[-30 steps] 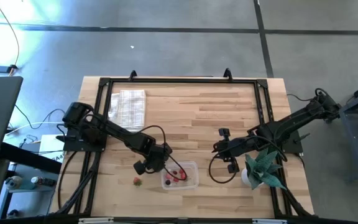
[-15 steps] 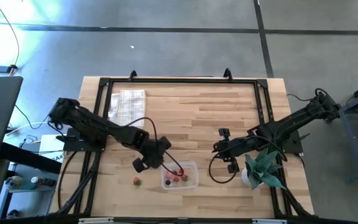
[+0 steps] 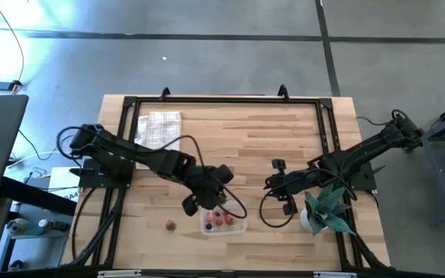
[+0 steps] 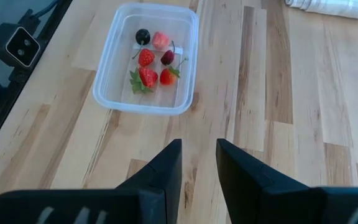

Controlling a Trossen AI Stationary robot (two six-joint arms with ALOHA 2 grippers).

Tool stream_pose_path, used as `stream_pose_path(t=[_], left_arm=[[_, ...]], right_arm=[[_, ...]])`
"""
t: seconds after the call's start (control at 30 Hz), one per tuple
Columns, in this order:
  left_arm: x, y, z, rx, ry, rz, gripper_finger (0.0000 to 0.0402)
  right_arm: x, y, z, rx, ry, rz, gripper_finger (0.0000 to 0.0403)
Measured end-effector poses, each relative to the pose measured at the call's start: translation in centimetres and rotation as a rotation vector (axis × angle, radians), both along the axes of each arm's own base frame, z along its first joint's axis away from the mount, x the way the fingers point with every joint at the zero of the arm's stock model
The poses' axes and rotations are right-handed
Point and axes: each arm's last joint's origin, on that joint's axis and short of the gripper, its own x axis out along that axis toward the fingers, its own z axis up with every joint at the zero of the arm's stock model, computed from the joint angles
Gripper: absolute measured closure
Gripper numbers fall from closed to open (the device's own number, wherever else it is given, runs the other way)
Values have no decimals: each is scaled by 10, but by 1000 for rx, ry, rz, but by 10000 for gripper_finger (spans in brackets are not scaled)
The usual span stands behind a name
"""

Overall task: Pick and placing Produce into tupperware
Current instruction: Put the red strawberry into the transparent bin

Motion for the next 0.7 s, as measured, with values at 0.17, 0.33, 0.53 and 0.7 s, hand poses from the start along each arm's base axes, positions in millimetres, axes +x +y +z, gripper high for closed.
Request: stream_pose_path(t=[0.17,0.33,0.53,0.7], left_arm=[[23,-8,-30,-13,75,-46,277],[42,-13,-58,-12,115,-76,276],[52,-13,-92,4,195,-65,276],[69,-16,-112,5,228,-54,275]], right_arm=[[0,0,0,-1,2,0,313],[0,0,0,-1,3,0,313],[0,0,0,2,-3,0,313],[0,0,0,1,-2,0,313]])
